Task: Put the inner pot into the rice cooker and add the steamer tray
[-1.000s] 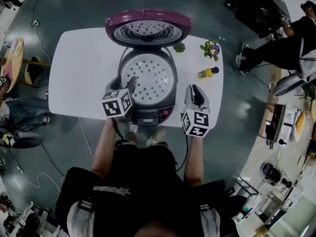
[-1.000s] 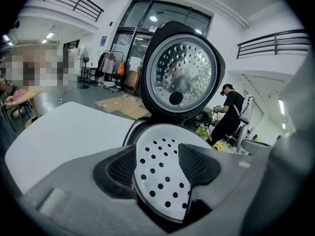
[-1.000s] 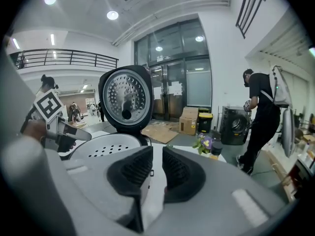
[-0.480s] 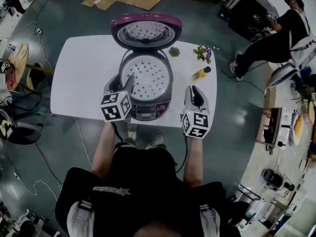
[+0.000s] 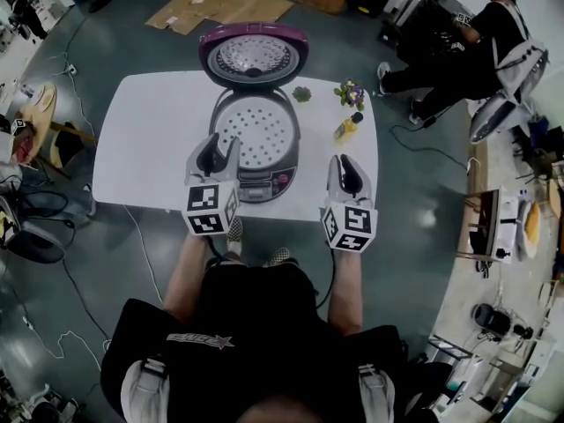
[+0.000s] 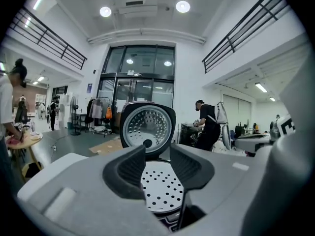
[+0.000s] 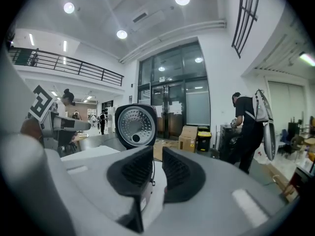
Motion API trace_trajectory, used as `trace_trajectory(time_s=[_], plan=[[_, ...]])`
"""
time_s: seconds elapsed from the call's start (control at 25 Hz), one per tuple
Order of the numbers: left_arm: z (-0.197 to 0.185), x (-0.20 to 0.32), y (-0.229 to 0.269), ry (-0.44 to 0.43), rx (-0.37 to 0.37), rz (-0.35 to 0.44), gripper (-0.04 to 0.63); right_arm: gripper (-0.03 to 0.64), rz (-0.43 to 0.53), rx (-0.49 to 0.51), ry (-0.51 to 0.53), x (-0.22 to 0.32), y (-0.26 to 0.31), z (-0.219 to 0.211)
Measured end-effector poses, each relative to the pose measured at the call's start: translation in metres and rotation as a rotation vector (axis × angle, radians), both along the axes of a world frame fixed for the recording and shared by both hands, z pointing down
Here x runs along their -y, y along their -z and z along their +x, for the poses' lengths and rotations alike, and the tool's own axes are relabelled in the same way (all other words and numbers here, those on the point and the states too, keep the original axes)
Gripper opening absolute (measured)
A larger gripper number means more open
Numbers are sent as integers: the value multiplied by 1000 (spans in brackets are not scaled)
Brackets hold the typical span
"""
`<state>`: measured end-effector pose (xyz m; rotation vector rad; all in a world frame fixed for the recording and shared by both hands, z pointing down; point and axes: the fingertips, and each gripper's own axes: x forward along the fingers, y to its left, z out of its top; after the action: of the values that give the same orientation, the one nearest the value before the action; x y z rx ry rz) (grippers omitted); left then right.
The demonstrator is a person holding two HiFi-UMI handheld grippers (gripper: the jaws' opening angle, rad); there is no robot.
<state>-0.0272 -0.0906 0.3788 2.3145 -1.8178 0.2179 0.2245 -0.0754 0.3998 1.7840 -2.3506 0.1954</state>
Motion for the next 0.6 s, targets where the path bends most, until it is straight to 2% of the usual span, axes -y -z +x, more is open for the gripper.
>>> trace_trajectory(time_s=[0.24,0.6], plan=[[19,-35,1,-22,63,43,126,63,37,7,23,-32,10,4],[52,-90,-21,-68,119,21,71,63,49,13,41,-82,5,12]])
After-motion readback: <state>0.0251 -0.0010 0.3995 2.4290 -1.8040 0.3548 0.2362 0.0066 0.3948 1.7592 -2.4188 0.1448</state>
